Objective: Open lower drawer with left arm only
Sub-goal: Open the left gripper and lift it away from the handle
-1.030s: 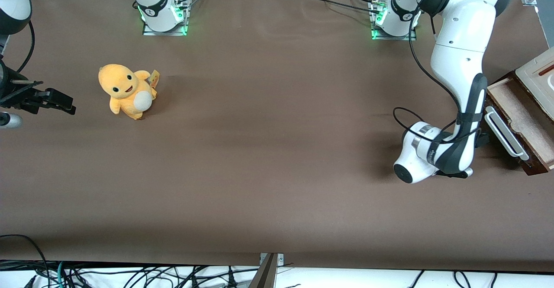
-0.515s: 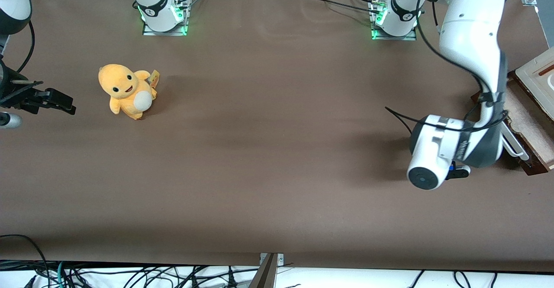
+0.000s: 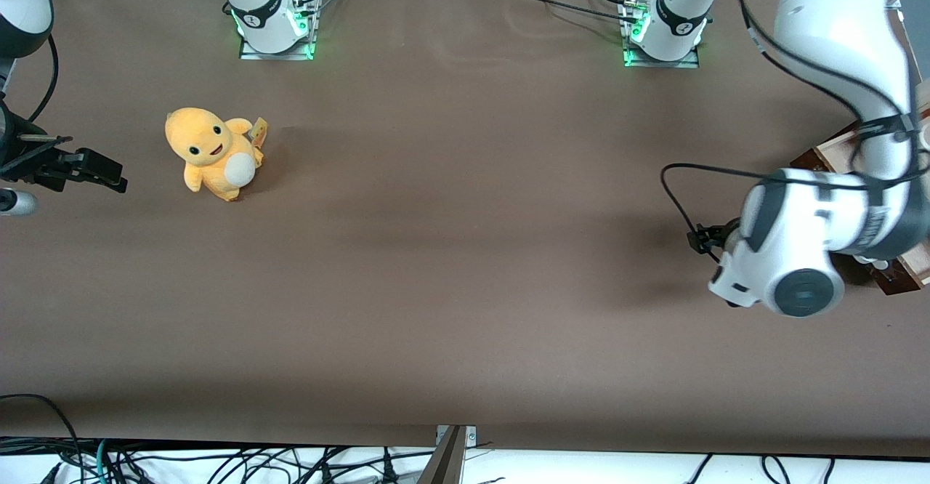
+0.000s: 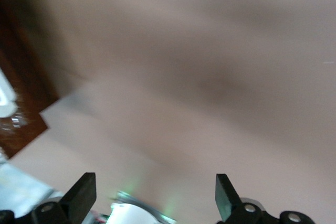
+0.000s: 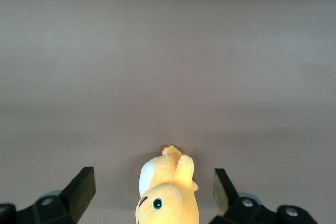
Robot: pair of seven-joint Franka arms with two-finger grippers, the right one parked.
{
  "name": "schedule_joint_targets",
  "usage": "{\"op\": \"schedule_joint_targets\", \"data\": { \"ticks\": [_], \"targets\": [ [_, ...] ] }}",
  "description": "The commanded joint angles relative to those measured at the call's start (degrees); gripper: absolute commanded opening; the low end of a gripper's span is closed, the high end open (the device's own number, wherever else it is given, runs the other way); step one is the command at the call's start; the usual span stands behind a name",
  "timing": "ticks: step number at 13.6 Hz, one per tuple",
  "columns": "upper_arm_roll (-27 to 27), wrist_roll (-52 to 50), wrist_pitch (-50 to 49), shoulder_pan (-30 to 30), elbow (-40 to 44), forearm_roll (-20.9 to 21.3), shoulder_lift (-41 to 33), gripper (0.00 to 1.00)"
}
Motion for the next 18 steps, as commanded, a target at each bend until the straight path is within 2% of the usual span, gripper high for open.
{"op": "schedule_joint_targets", "data": {
  "ticks": [1,4,6,8,14,18],
  "targets": [
    [-0.3,3.6,0.6,1.8,1.9,-3.2,-0.9,1.00],
    [-0.1,7.9,3.2,2.0,0.6,-3.8,-4.2,1.00],
    [0.1,13.1,9.4,2.5,-7.3,-6.2,-11.0,1.00],
    [0.2,17.8,16.8,2.7,-16.3,-6.2,-17.2,1.00],
    [2.3,28.0,26.3,2.7,-29.6,-6.2,-28.7,1.00],
    [4.2,32.1,27.8,2.5,-33.1,-6.1,-34.0,1.00]
  ]
}}
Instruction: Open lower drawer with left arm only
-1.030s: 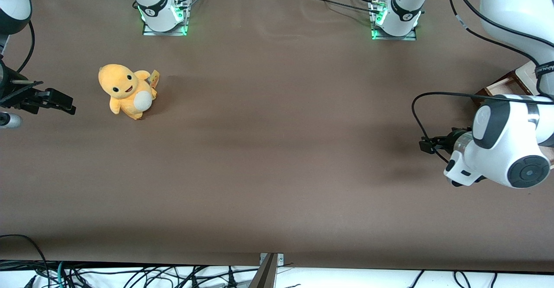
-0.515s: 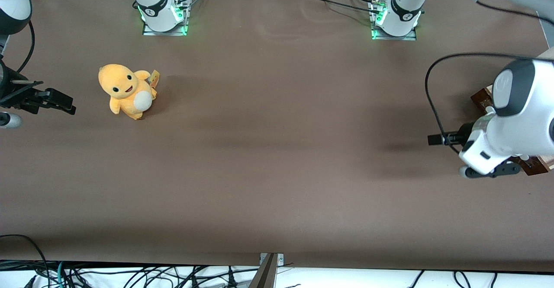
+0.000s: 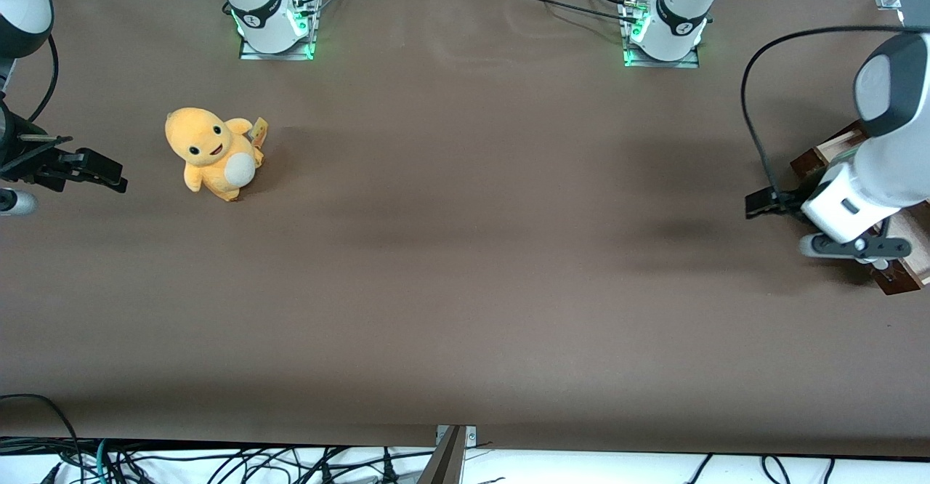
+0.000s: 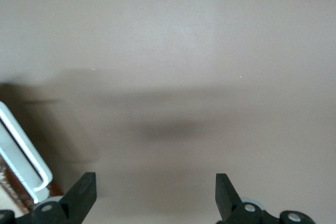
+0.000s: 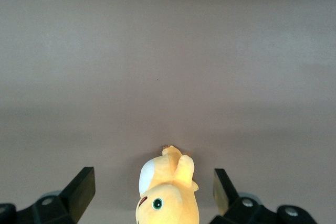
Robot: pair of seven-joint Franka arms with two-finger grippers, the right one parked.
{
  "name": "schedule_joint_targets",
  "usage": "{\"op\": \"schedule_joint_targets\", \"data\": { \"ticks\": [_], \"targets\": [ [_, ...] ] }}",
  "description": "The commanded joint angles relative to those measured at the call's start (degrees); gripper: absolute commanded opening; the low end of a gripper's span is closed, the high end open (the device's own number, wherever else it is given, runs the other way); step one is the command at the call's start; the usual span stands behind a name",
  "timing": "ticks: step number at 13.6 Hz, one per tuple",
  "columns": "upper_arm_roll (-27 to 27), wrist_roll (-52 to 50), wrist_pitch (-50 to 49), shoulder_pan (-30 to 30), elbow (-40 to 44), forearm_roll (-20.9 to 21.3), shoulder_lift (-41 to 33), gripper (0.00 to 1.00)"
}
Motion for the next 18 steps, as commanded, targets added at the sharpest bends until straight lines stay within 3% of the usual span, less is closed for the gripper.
{"op": "schedule_joint_targets", "data": {
  "ticks": [1,10,18],
  "targets": [
    [0.6,3.1,1.3,-0.1,-5.3,-1.7,-6.3,1.00],
    [0.7,6.8,-0.9,-0.8,-8.6,-0.8,-14.3,1.00],
    [1.1,3.8,-2.7,-2.5,-9.3,-0.7,-15.1,1.00]
  ]
}}
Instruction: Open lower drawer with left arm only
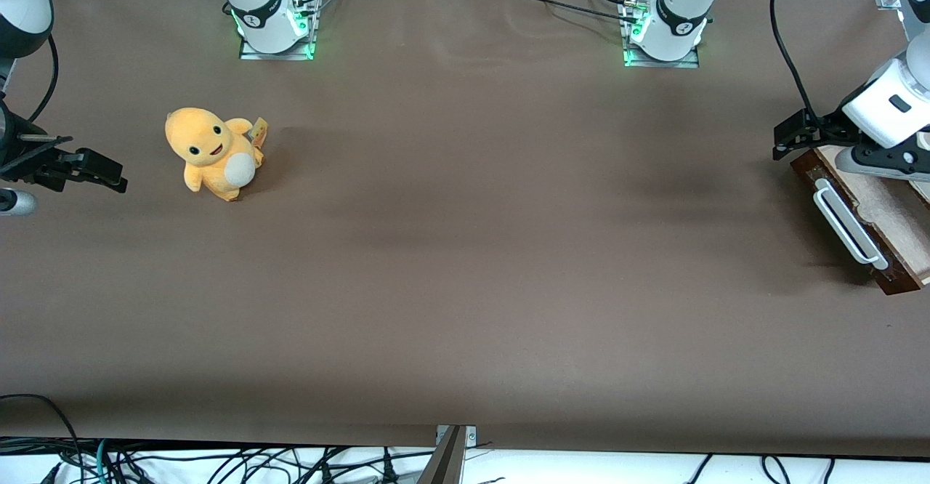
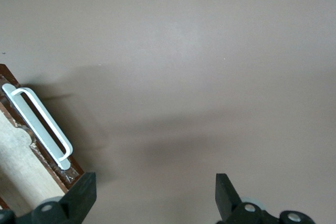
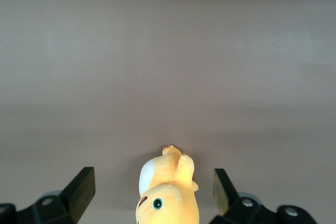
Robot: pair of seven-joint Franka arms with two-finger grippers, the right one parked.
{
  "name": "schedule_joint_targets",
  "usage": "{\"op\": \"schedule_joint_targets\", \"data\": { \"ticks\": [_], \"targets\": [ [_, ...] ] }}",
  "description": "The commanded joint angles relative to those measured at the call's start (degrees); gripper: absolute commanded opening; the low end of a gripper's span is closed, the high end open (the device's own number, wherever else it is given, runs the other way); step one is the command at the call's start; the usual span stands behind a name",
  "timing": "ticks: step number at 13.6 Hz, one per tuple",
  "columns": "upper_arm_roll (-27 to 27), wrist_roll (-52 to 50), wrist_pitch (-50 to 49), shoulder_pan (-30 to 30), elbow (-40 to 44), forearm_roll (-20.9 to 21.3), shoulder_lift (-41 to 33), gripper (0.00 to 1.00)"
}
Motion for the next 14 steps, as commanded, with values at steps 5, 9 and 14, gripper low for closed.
{"op": "schedule_joint_targets", "data": {
  "ticks": [5,9,14],
  "targets": [
    [0.7,0.0,-0.1,-0.1,-2.1,-0.4,-1.6,1.00],
    [1.7,-1.1,-0.7,-0.1,-2.1,-0.4,-1.3,1.00],
    [2.2,-1.6,-1.0,-0.1,-2.1,-0.3,-1.3,1.00]
  ]
}}
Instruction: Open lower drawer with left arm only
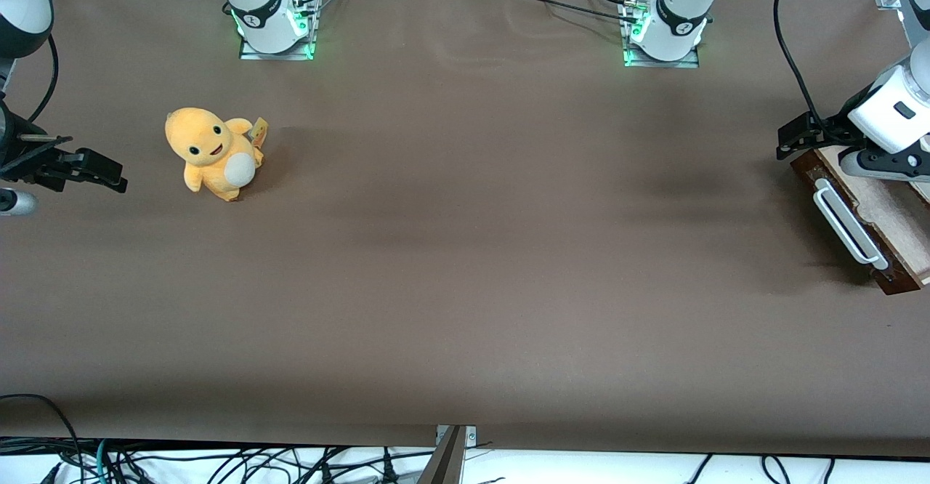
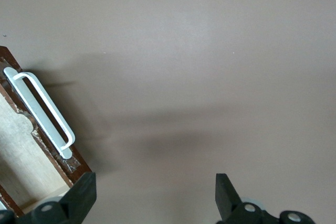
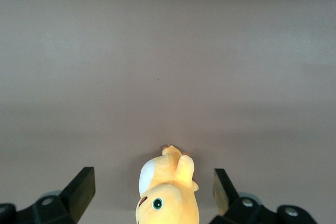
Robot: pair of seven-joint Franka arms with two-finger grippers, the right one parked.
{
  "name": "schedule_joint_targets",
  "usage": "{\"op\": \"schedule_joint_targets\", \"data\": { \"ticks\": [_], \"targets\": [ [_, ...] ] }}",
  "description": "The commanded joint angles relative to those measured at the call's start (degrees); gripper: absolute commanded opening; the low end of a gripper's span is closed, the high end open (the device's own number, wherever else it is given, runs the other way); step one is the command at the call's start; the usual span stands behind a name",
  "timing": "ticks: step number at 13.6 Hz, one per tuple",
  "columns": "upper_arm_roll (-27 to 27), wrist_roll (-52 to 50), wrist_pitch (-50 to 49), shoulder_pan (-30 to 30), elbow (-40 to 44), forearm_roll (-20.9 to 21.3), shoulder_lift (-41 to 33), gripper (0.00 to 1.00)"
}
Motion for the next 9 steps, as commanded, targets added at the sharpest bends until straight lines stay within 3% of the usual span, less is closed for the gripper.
{"op": "schedule_joint_targets", "data": {
  "ticks": [1,9],
  "targets": [
    [0.2,-1.0,-0.6,-0.1,-1.2,-0.3,-1.3,1.00],
    [0.1,-2.6,-0.9,-0.1,-1.2,-0.3,-1.2,1.00]
  ]
}}
